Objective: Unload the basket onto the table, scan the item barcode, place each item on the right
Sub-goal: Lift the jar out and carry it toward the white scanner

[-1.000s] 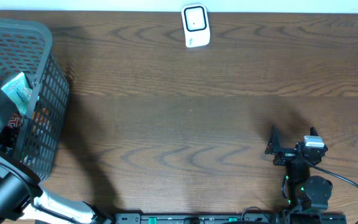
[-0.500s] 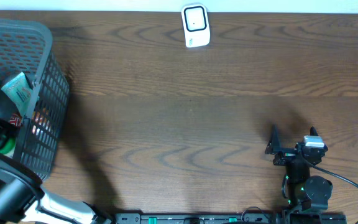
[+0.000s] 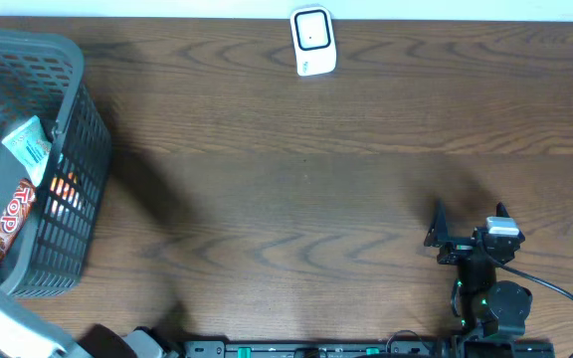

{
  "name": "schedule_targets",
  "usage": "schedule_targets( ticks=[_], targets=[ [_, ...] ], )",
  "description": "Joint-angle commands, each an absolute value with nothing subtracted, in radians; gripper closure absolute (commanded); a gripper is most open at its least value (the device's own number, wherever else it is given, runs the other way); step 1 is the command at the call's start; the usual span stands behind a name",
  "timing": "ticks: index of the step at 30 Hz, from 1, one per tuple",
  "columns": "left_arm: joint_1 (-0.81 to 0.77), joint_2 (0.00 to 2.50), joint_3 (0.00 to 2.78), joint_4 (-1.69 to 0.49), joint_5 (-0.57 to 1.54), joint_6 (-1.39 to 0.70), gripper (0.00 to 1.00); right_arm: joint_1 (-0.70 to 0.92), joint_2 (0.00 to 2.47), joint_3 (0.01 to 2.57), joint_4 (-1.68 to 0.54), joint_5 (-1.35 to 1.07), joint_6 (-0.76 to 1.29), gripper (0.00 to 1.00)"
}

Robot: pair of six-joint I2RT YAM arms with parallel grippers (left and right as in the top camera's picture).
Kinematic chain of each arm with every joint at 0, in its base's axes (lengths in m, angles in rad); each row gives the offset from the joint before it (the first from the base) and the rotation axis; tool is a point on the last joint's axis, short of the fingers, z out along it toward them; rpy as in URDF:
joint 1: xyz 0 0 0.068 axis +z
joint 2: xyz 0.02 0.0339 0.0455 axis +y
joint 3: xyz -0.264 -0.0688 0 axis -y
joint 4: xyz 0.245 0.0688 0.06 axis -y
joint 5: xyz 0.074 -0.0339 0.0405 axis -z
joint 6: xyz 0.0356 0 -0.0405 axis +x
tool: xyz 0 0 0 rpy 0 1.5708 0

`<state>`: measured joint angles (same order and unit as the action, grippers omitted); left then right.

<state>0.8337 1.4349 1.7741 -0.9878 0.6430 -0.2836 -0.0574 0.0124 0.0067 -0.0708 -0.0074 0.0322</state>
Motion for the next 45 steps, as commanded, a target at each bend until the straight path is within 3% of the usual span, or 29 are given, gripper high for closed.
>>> schedule_targets(
  ticks=[1,14,29,45],
  targets=[
    [0.767,1.377,1.790,-0.904,0.864,-0.381,0.34,-0.049,0.009,0.006,-0.075,-0.005,0.018,0.01],
    [0.289,1.453,1.781,-0.870,0.839,-0.384,0.33,-0.049,0.009,0.006,-0.075,-0.005,0.018,0.01],
    [-0.249,1.754,1.684,-0.918,0.496,-0.276,0.33,-0.049,0.009,0.006,-0.075,-0.005,0.018,0.01],
    [-0.437,2.145,1.672,-0.888,0.485,-0.186,0.33,-0.049,0.009,0.006,-0.075,-0.005,0.018,0.01]
  ],
)
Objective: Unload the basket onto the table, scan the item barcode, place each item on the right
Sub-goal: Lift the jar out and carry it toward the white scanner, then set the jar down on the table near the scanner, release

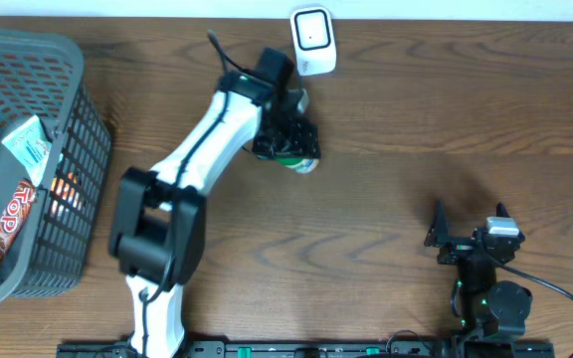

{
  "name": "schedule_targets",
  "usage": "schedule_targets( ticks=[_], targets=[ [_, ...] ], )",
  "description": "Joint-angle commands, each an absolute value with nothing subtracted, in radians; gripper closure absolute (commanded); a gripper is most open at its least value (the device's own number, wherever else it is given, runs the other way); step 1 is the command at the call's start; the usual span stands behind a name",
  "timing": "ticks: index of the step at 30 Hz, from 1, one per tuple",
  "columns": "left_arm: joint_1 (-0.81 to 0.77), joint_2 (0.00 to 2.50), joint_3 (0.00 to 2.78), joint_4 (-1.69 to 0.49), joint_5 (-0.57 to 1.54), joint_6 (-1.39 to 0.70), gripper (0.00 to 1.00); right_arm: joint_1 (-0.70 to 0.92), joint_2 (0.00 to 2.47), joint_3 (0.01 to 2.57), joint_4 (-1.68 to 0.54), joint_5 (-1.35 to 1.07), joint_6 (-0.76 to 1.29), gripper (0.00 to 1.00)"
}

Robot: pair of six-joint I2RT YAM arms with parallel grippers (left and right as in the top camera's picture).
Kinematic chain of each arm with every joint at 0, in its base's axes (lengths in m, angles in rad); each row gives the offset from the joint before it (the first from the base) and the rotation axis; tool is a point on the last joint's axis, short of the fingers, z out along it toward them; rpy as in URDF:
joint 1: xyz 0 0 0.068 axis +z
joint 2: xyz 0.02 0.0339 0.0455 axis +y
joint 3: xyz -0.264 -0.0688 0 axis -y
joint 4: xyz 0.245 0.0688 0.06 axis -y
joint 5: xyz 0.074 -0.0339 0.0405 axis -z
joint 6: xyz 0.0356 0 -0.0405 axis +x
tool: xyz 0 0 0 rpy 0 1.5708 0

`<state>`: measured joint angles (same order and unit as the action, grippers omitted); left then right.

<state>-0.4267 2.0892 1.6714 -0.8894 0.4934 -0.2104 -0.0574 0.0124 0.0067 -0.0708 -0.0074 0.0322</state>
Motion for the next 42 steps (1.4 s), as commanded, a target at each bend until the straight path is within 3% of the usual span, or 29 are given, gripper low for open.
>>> schedule_targets(
  ticks=[1,9,28,32,38,42],
  targets=[
    [-0.440,2.162,1.672,-0.884,0.485,-0.182,0.33,-0.049,0.009,0.006,-0.075,-0.005,0.018,0.01],
    [-0.445,2.238,1.672,-0.886,0.458,-0.165,0.33,-0.049,0.009,0.006,-0.075,-0.005,0.018,0.01],
    [-0.502,2.173,1.673,-0.968,-0.073,-0.174,0.28,-0.049,0.009,0.006,-0.075,-0.005,0.018,0.01],
    [-0.512,2.173,1.673,-0.953,-0.083,-0.310,0.28,-0.049,0.009,0.006,-0.075,-0.005,0.018,0.01],
    [-0.512,2.173,1.673,-0.936,-0.101,-0.831,0.27,-0.049,0.009,0.006,-0.075,-0.005,0.018,0.01],
    [-0.512,2.173,1.673,-0.900,-0.035,-1.069,0.24,-0.049,0.009,0.006,-0.075,-0.005,0.018,0.01]
  ],
)
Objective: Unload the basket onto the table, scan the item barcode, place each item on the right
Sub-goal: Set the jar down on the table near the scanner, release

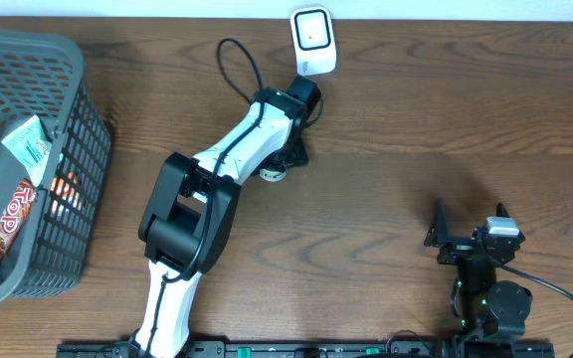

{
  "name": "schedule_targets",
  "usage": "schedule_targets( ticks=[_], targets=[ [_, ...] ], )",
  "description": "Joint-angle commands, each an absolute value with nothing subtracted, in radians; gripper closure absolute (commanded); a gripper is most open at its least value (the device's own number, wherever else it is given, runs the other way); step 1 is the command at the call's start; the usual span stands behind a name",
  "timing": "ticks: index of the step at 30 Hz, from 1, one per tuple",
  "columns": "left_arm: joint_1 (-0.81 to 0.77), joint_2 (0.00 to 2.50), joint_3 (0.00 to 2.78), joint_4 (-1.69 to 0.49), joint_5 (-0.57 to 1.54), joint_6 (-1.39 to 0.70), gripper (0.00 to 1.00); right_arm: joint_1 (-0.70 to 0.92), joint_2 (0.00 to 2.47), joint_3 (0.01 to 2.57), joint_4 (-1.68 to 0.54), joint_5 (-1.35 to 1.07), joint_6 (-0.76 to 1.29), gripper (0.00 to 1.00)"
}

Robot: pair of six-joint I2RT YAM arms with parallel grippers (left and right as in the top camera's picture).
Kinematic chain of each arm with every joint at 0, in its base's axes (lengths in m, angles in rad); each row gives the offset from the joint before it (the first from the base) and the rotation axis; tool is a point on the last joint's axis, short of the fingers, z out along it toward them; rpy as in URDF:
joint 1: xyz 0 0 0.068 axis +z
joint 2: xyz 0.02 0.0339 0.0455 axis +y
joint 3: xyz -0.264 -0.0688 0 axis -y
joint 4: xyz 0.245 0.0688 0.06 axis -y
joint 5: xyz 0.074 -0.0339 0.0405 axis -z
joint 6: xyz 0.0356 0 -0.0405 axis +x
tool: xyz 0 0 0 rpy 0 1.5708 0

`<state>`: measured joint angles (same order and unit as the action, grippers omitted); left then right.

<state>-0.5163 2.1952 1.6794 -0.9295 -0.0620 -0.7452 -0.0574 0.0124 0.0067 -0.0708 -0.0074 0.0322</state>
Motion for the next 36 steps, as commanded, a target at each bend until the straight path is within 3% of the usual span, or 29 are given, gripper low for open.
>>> schedule_targets(
  ticks=[1,7,13,14,20,28,36],
  targets=[
    [-0.512,2.173,1.673,-0.885,-0.014,-1.098,0.24,-0.049,0.009,0.006,-0.075,-0.005,0.018,0.01],
    [-0.512,2.173,1.673,-0.829,0.126,-1.291,0.19,-0.049,0.009,0.006,-0.075,-0.005,0.018,0.01],
    [-0.512,2.173,1.673,-0.834,0.131,-1.326,0.17,-0.049,0.009,0.006,-0.075,-0.005,0.018,0.01],
    [-0.512,2.173,1.673,-0.837,0.131,-1.325,0.02,-0.049,0.009,0.006,-0.075,-0.005,0.018,0.01],
    [-0.512,2.156,1.673,-0.889,0.130,-1.309,0.02,-0.049,0.009,0.006,-0.075,-0.005,0.018,0.01],
    [-0.512,1.958,1.674,-0.899,0.120,-1.085,0.02,-0.049,0.009,0.006,-0.075,-0.005,0.018,0.01],
    [-0.470,1.569,1.691,-0.904,0.127,-0.573,0.02,-0.049,0.009,0.006,-0.075,-0.005,0.018,0.01]
  ],
)
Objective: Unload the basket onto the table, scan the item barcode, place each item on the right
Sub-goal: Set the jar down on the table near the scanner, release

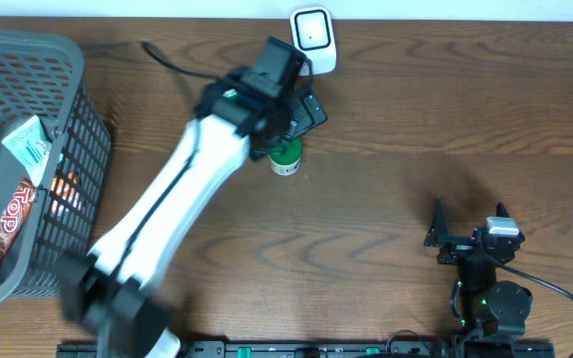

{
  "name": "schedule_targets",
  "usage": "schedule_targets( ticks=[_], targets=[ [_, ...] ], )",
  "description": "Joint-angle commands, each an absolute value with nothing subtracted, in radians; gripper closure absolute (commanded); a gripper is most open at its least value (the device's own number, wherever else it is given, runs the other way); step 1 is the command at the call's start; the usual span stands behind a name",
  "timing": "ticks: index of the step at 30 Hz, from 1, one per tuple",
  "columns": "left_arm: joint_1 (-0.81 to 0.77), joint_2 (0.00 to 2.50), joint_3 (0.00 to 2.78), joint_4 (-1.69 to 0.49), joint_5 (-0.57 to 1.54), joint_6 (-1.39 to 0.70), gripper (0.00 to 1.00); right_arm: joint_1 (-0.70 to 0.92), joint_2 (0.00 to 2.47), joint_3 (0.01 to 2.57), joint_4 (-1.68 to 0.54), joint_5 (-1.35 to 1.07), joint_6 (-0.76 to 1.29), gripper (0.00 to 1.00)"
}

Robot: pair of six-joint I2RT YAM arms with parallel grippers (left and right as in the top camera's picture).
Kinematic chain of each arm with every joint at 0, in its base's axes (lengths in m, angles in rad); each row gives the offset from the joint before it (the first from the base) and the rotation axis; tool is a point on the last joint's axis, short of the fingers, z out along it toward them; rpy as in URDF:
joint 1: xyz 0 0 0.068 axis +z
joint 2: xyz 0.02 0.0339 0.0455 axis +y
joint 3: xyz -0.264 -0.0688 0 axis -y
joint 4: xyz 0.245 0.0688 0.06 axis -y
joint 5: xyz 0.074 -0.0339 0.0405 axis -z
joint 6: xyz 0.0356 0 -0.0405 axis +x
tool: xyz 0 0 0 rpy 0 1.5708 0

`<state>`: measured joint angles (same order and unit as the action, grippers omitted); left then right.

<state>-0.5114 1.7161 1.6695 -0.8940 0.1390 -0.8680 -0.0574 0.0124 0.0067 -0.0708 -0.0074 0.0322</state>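
Note:
A small green container with a white cap [286, 158] stands on the wooden table just in front of the white barcode scanner [313, 41] at the back edge. My left gripper [309, 107] hovers between the two. It looks open with nothing between its fingers, and its arm is blurred by motion. The container sits beside the wrist, apart from the fingers. My right gripper [438, 235] rests low at the front right, far from the item. Its jaws are too small to read.
A grey mesh basket [68, 149] at the left edge holds several packaged goods, among them a red snack bar [8, 224] and a white-teal packet [28, 144]. The left arm slants across the table from the front left toward the scanner.
The left gripper was low over the container with only the white cap showing. It now sits higher and nearer the scanner, and the container stands free on the table.
At first the left arm was out of view and no item lay near the scanner. Then the left gripper held the green container in front of the scanner. Then it was lowered over it on the table. Now the container stands alone and the gripper is off it.

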Motion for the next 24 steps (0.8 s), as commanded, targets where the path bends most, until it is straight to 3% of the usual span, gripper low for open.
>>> schedule_targets(
  ticks=[1,8,15,19,24],
  targets=[
    [-0.446,1.525,1.697,-0.904,0.107,-0.565,0.02,-0.049,0.009,0.006,-0.075,-0.005,0.018,0.01],
    [0.031,1.208,1.721,-0.850,0.033,-0.566,0.02,-0.049,0.009,0.006,-0.075,-0.005,0.018,0.01],
    [0.504,1.160,1.721,-0.936,0.033,-0.581,0.02,-0.049,0.009,0.006,-0.075,-0.005,0.018,0.01],
    [0.650,1.230,1.721,-1.040,0.034,-0.680,0.02,-0.049,0.009,0.006,-0.075,-0.005,0.018,0.01],
    [0.690,1.372,1.721,-1.104,0.041,-0.693,0.02,-0.049,0.009,0.006,-0.075,-0.005,0.018,0.01]
  ],
)
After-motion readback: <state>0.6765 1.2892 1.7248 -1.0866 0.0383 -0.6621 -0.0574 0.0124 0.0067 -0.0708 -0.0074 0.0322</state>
